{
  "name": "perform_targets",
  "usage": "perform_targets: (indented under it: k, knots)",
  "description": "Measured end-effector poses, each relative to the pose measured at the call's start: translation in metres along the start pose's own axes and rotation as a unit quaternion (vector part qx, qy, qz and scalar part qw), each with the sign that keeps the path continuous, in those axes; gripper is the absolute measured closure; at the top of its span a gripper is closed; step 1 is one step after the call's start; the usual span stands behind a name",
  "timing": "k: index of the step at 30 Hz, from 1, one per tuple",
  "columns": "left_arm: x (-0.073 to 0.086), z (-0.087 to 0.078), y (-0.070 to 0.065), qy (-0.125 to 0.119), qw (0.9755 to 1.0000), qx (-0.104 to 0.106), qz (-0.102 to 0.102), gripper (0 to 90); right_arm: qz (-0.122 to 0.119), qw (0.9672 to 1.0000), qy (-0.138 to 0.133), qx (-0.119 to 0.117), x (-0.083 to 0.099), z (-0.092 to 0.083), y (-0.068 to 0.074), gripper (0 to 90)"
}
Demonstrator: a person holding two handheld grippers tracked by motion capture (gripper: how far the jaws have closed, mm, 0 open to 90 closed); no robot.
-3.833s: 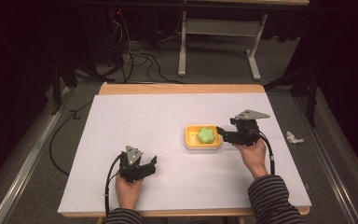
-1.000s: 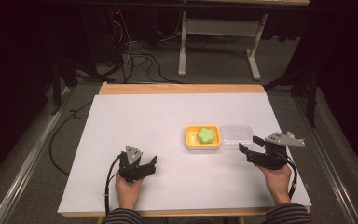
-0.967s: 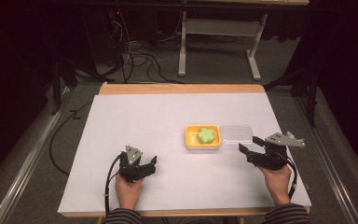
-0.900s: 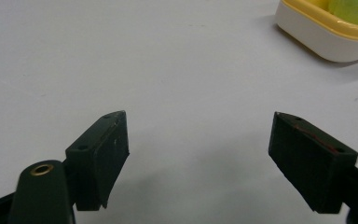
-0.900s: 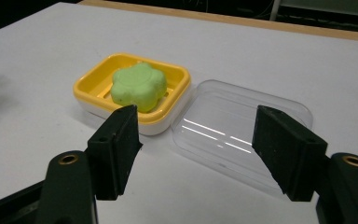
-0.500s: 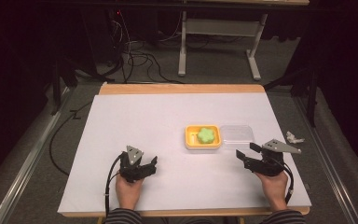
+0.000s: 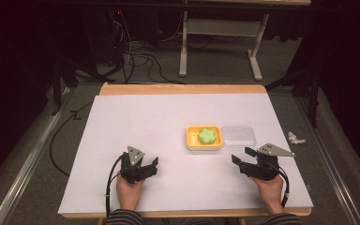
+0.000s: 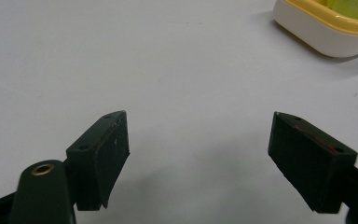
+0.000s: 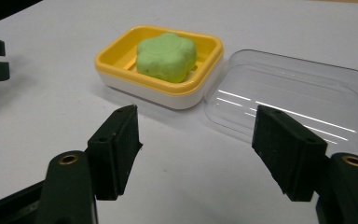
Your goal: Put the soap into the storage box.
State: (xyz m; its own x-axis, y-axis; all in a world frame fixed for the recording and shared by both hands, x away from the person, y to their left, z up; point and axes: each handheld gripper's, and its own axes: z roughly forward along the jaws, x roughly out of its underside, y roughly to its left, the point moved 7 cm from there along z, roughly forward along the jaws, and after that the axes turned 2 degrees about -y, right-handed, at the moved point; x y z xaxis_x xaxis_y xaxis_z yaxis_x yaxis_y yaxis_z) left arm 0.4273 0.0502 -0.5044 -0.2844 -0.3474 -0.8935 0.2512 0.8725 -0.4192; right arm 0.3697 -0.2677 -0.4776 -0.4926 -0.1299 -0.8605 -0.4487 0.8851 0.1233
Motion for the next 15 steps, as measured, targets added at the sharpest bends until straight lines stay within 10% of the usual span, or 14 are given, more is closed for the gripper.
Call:
perform_targets:
  k: [15]
  knots:
    - [0.000,0.000,0.000,0.001,1.0000,0.000,0.000,21.0,-0.013,0.9998,0.012,-0.011,0.002,0.014,0.015,32.5]
